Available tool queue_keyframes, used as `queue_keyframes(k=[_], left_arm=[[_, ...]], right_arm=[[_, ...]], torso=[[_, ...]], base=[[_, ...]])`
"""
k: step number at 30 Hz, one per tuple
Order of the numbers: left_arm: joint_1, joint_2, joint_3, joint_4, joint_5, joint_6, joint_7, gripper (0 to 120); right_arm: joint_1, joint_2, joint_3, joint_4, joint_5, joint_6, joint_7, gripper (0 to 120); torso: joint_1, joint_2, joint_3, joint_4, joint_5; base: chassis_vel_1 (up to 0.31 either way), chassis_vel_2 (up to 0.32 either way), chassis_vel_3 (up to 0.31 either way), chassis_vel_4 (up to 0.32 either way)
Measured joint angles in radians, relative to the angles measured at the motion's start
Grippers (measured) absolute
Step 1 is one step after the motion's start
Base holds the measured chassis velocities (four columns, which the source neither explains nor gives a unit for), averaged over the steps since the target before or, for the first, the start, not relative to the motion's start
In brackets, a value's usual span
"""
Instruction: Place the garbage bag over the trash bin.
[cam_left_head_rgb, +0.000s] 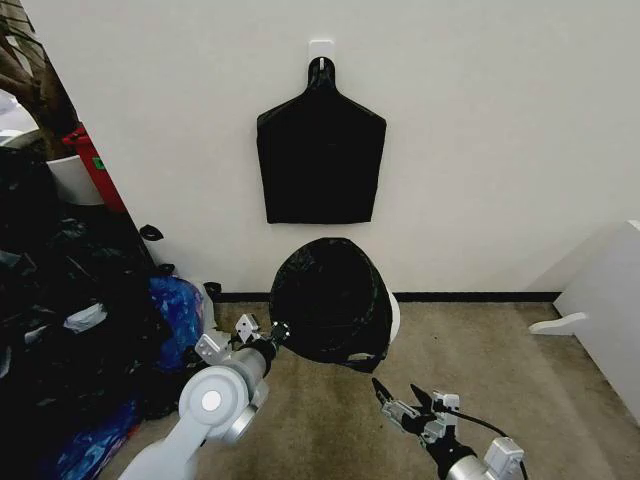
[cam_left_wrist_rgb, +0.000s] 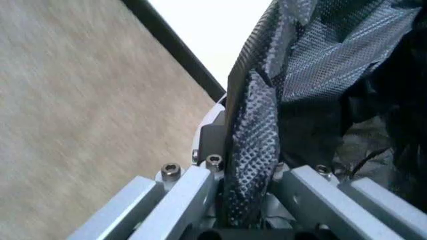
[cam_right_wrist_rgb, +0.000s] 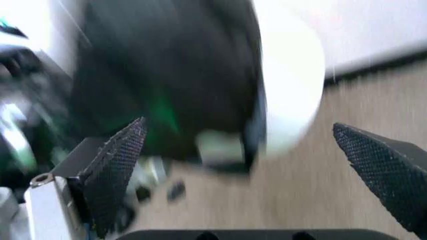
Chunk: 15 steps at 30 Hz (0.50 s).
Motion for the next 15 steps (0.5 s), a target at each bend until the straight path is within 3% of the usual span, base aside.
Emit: queue_keyframes(k=[1,4,7,10,15], left_arm=[[0.016,0.011,0.011,0.012,0.113,-0.002,0.031,0],[0.023,0.012,0.021,0.027,0.213,-0.004,0.067,0],[0.022,0.016,0.028,0.042,0.284,-0.006,0.096,0],[0.007,0.025,0.05,0.065,0.374,-0.007,0.129,0],[-0.032,0.023,0.102,0.108,0.464,-0.006,0.164,0]], right_arm=[[0.005,-0.004,0.022,0.103,-0.004,-0.012,0.054,100],[0.035,-0.012,0.023,0.174,-0.013,-0.041,0.118,100],[0.068,-0.023,0.0,0.203,-0.025,-0.063,0.162,100],[0.16,-0.048,-0.089,0.22,-0.048,-0.102,0.224,100],[0.299,-0.067,-0.183,0.196,-0.043,-0.172,0.233,96]], torso=[[0.0,0.0,0.0,0.0002,-0.0001],[0.0,0.0,0.0,0.0001,-0.0002],[0.0,0.0,0.0,0.0001,-0.0001],[0.0,0.0,0.0,0.0002,0.0],[0.0,0.0,0.0,0.0002,0.0]], base=[[0.0,0.0,0.0,0.0],[0.0,0.0,0.0,0.0],[0.0,0.0,0.0,0.0],[0.0,0.0,0.0,0.0],[0.0,0.0,0.0,0.0]])
